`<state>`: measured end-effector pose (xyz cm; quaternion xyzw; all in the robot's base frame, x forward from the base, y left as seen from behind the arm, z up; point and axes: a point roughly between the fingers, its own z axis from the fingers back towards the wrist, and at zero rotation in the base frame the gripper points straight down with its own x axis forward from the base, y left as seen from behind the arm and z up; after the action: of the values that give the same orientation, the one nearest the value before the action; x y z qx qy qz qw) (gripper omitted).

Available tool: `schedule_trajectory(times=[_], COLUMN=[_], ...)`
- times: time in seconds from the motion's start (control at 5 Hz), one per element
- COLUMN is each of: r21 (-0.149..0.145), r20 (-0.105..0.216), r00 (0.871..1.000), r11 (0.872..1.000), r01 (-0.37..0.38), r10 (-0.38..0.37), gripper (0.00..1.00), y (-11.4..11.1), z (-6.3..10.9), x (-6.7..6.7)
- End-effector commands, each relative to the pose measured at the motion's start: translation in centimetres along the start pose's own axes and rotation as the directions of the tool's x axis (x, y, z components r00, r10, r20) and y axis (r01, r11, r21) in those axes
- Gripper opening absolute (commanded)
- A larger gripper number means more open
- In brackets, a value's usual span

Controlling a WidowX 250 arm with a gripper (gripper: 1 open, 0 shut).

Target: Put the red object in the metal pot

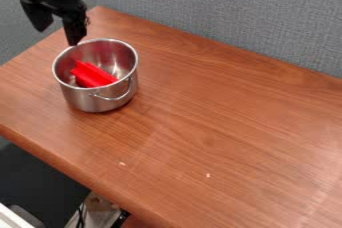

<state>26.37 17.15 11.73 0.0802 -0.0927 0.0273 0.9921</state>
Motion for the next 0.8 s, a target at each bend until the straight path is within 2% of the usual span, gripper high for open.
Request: schedule_trajectory(times=[0.0,0.2,0.4,0.6], r21=[0.027,0.022,0.03,0.035], r20=[0.055,0.076,0.085,0.075], r00=[0.998,0.995,0.99,0.985], r11=[0.999,0.997,0.993,0.987], r01=[0.042,0.069,0.11,0.154], r10=[-0.043,-0.07,-0.112,-0.157], gripper=[1.0,1.0,1.0,1.0], y=[0.6,0.5,0.0,-0.3], z=[2.6,3.9,4.8,4.8], x=[-1.3,-2.1,-1.8,-2.0])
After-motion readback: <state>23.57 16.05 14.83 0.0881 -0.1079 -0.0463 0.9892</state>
